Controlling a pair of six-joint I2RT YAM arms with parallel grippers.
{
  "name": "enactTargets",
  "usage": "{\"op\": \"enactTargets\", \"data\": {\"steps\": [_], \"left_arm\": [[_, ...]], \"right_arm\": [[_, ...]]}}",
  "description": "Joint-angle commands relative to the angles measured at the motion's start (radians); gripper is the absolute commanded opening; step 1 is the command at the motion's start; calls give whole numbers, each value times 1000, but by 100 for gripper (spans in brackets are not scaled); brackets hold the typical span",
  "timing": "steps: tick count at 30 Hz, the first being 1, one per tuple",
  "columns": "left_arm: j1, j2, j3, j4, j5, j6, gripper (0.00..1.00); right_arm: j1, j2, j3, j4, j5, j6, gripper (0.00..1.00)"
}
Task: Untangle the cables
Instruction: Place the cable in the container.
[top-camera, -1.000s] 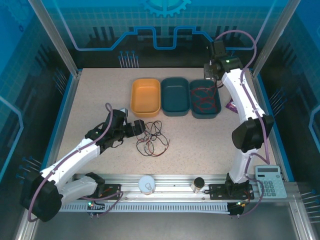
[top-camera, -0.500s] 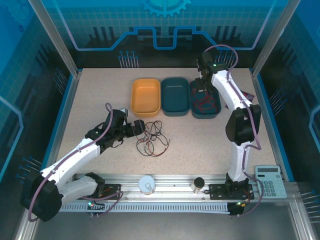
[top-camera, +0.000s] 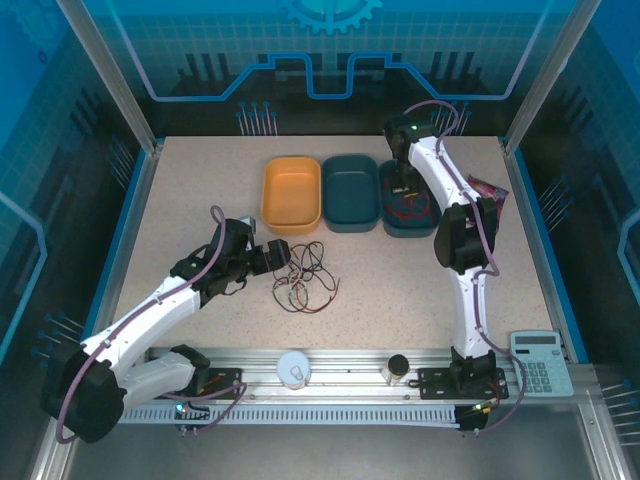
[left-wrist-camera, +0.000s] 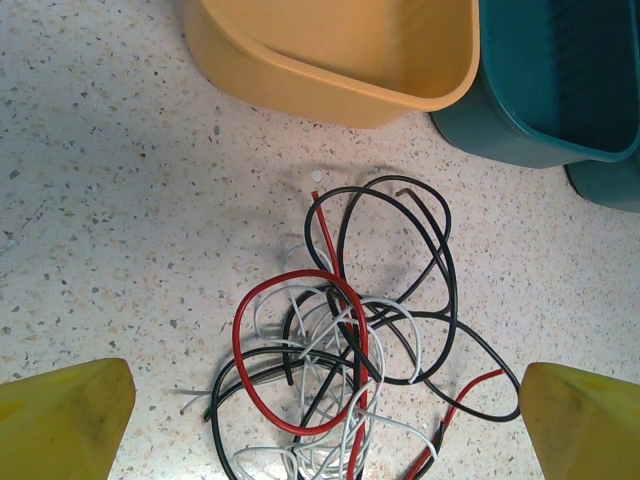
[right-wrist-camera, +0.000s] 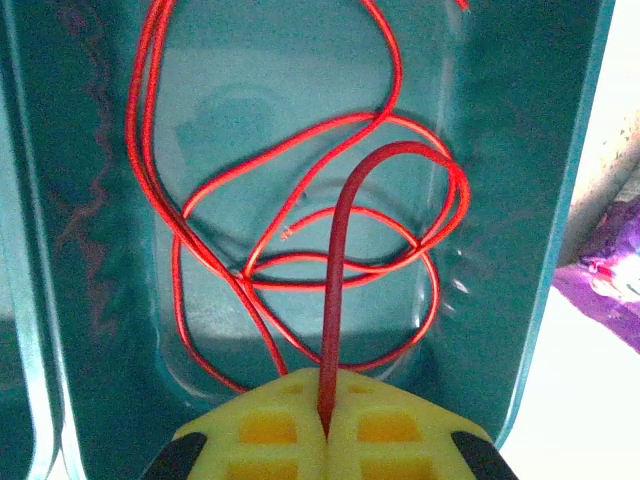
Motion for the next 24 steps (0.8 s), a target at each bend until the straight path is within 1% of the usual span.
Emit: {"op": "enactTargets", "data": {"steps": [1,5,10,13,19,24], "left_arm": [[7,1,1,-3,14,19,99],[7,4,-2,4,21,13,99],[7,1,-7,9,30,8,99],[8,-2,-11,9,34,5,99],[7,-12,-17,9,36,0,99],[7,-11,-14,5,40,-2,99]], "right_arm": [[2,-58,10,-78,6,32,0],[7,-105,-9,-118,24,52,0],[8,-190,-96,-84,22,59,0],[8,-203,-127,-59,1,54,0],[10,-132,-108,-39,-31,47,0],[13,-25,-19,-36,-51,37,0]]}}
